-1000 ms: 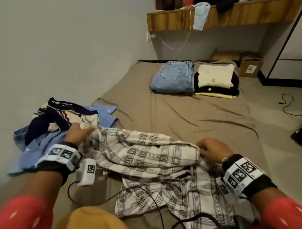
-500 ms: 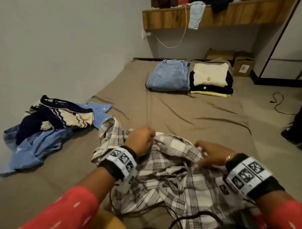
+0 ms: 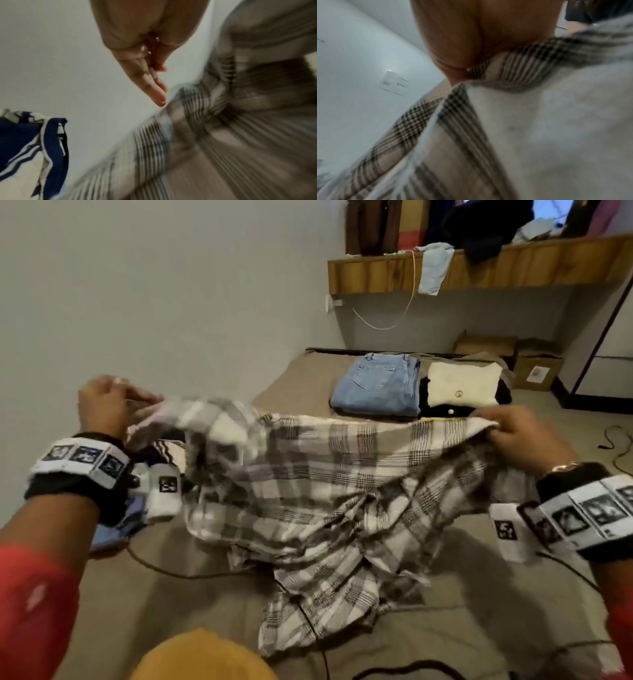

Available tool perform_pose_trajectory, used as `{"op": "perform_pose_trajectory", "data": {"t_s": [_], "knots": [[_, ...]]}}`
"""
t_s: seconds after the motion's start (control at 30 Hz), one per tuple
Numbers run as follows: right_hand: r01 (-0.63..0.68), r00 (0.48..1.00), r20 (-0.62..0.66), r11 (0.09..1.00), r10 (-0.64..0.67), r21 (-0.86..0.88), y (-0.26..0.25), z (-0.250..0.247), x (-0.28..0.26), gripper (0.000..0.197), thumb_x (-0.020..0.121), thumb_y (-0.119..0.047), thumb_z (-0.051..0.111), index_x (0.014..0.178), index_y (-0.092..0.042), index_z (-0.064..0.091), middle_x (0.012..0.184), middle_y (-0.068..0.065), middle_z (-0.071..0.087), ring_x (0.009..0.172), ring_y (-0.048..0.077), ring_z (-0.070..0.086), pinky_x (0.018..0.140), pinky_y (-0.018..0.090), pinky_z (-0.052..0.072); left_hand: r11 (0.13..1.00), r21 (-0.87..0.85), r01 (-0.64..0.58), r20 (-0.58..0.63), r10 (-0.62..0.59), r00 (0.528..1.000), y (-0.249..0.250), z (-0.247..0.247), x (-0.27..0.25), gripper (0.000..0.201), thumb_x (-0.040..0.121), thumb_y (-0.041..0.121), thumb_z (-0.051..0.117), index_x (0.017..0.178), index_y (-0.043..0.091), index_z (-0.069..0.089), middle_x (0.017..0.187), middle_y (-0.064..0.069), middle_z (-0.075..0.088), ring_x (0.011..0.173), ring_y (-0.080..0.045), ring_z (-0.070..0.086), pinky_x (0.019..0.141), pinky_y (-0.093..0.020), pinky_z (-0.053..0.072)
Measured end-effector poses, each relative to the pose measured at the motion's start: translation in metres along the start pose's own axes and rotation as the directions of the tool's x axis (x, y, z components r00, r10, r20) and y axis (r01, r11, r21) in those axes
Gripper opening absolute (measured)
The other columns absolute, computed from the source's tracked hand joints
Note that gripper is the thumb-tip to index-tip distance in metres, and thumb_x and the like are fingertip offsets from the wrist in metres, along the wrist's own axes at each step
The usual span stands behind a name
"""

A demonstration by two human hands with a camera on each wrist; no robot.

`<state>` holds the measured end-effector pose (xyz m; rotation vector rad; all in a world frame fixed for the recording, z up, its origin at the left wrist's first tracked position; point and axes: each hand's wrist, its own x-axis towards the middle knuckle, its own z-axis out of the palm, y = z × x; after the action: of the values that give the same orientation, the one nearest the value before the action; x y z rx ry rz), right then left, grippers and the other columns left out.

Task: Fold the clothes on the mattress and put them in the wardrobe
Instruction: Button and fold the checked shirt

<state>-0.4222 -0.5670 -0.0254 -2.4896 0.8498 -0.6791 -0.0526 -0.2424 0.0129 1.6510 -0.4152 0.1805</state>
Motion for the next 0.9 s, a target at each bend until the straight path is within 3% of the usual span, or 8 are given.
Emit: {"op": "perform_pose_trajectory", "data": {"t_s": [0.1, 0.2, 0.27, 0.37, 0.5, 0.63, 0.73, 0.9], "knots": [[0.113, 0.99, 0.092, 0.989, -0.104, -0.098, -0.006, 0.012, -0.018, 0.032, 0.078, 0.006, 0.058, 0.107, -0.006, 0.066, 0.108, 0.021, 0.063, 0.104, 0.035, 0.056, 0.075, 0.03, 0.033, 0.995, -0.082, 0.055, -0.039, -0.058, 0.998, -0.016, -0.022, -0.002, 0.027, 0.095, 0.006, 0.039, 0.071, 0.015, 0.047, 0.054, 0.001, 0.061, 0.057, -0.01, 0.064, 0.049, -0.021, 0.055], [0.128, 0.901, 0.433, 0.97, -0.026, -0.207, 0.009, 0.052, -0.041, 0.032, 0.075, -0.02, 0.069, 0.105, -0.021, 0.059, 0.106, 0.008, 0.059, 0.106, 0.029, 0.054, 0.075, 0.028, 0.033, 0.978, 0.206, -0.027, 0.258, -0.028, 0.966, -0.034, -0.006, -0.032, 0.021, 0.095, 0.014, 0.05, 0.074, 0.017, 0.051, 0.066, -0.001, 0.06, 0.062, -0.009, 0.057, 0.049, -0.02, 0.05], [0.092, 0.798, 0.596, 0.961, 0.085, -0.259, 0.022, 0.069, -0.054, 0.078, 0.056, -0.065, 0.073, 0.118, -0.024, 0.051, 0.113, -0.001, 0.05, 0.114, 0.021, 0.049, 0.083, 0.025, 0.035, 0.905, 0.355, -0.234, 0.547, 0.002, 0.837, -0.046, 0.02, -0.056, 0.013, 0.091, 0.016, 0.057, 0.079, 0.013, 0.057, 0.073, -0.002, 0.063, 0.066, -0.006, 0.056, 0.062, -0.025, 0.046], [0.063, 0.753, 0.648, 0.969, 0.11, -0.238, 0.042, 0.082, -0.064, 0.143, 0.017, -0.103, 0.019, 0.131, -0.022, 0.044, 0.123, -0.003, 0.047, 0.115, 0.012, 0.045, 0.092, 0.02, 0.032, 0.724, 0.484, -0.491, 0.826, -0.194, 0.529, -0.065, 0.061, -0.089, 0.017, 0.083, 0.034, 0.067, 0.085, 0.022, 0.054, 0.091, 0.0, 0.059, 0.084, -0.013, 0.054, 0.07, -0.025, 0.041], [-0.156, 0.866, 0.475, 0.987, 0.154, -0.035, 0.065, 0.079, -0.07, 0.098, 0.033, -0.104, 0.02, 0.085, -0.032, 0.061, 0.097, -0.005, 0.064, 0.087, 0.008, 0.056, 0.082, 0.024, 0.04, 0.544, 0.437, -0.716, 0.896, -0.328, 0.298, -0.089, 0.107, -0.125, 0.036, 0.079, 0.049, 0.066, 0.09, 0.019, 0.051, 0.09, 0.002, 0.051, 0.082, -0.017, 0.05, 0.065, -0.027, 0.039], [-0.139, 0.784, 0.596, 0.985, 0.172, -0.101, 0.076, 0.074, -0.073, 0.006, 0.08, -0.033, 0.07, 0.08, -0.033, 0.064, 0.078, -0.006, 0.066, 0.074, 0.001, 0.057, 0.073, 0.024, 0.042, 0.367, 0.464, -0.806, 0.87, -0.359, 0.337, -0.107, 0.13, -0.147, 0.042, 0.083, 0.045, 0.062, 0.105, 0.011, 0.048, 0.101, -0.006, 0.054, 0.091, -0.025, 0.052, 0.074, -0.033, 0.042], [-0.141, 0.762, 0.615, 0.979, 0.204, -0.15, 0.089, 0.076, -0.072, 0.032, 0.075, -0.013, 0.075, 0.056, -0.029, 0.055, 0.053, -0.01, 0.056, 0.052, 0.0, 0.049, 0.058, 0.02, 0.036, 0.346, 0.513, -0.786, 0.854, -0.301, 0.424, -0.104, 0.129, -0.137, 0.025, 0.089, 0.025, 0.055, 0.108, 0.009, 0.051, 0.11, -0.011, 0.06, 0.1, -0.028, 0.056, 0.079, -0.033, 0.042], [-0.048, 0.894, 0.432, 0.986, 0.115, -0.162, 0.077, 0.056, -0.062, 0.028, 0.081, -0.016, 0.068, 0.068, -0.031, 0.047, 0.075, -0.005, 0.058, 0.072, 0.015, 0.052, 0.066, 0.024, 0.038, 0.465, 0.59, -0.66, 0.773, -0.089, 0.628, -0.071, 0.108, -0.102, 0.005, 0.091, 0.006, 0.047, 0.095, 0.006, 0.047, 0.095, -0.019, 0.057, 0.087, -0.033, 0.055, 0.063, -0.03, 0.029]]}}
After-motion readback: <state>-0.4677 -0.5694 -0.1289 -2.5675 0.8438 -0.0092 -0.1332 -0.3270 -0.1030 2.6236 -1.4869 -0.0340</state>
